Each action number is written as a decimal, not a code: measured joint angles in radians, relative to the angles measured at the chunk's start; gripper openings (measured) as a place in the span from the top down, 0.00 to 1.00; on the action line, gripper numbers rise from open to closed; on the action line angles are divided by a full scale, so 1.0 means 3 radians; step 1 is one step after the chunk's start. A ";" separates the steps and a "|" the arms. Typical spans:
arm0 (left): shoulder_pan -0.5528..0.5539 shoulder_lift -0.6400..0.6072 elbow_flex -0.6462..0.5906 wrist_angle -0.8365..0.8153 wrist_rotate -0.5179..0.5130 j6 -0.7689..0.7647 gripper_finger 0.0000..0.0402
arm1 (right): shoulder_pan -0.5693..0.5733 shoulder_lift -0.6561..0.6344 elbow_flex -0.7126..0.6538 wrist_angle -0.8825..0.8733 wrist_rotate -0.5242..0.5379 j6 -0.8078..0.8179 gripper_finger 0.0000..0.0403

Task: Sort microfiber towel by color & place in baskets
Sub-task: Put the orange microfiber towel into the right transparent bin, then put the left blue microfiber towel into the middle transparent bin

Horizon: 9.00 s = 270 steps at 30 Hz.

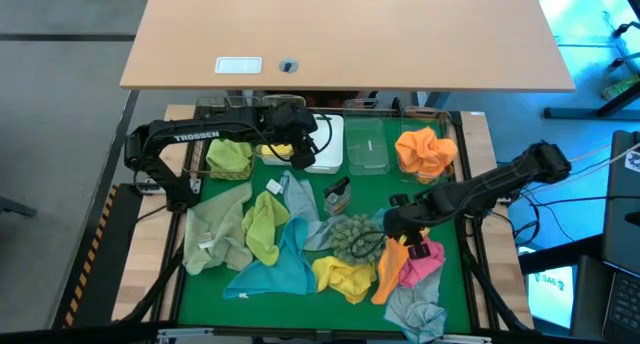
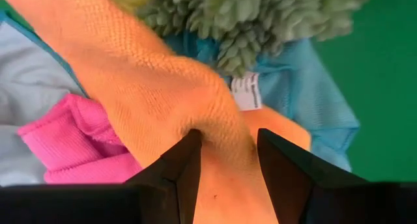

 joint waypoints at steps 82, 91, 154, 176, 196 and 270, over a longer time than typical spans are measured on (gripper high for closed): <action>-0.1441 -0.0551 0.0195 0.0003 0.0324 -0.0247 0.59 | -0.1556 -0.1571 0.1765 -0.1640 0.3132 0.0222 1.00; -0.1439 -0.0549 0.0194 0.0003 0.0324 -0.0249 0.59 | -0.2083 -0.1454 0.1394 -0.0958 0.3217 0.0101 1.00; -0.1438 -0.0548 0.0193 -0.0001 0.0337 -0.0272 0.59 | -0.3449 -0.1060 -0.1540 0.1116 0.0513 0.0819 1.00; -0.1497 -0.0875 0.0191 -0.0307 0.0350 -0.0348 0.59 | -0.3449 -0.1073 -0.1545 0.1323 0.0513 0.0807 0.79; -0.1897 -0.1896 -0.1120 -0.0414 -0.0112 -0.1366 0.59 | -0.3446 -0.1277 -0.1551 0.1264 0.0270 0.0879 0.57; -0.1896 -0.0284 -0.2743 0.2648 0.0072 -0.2598 0.68 | -0.3449 -0.2984 -0.1541 0.1099 0.0249 0.0810 0.57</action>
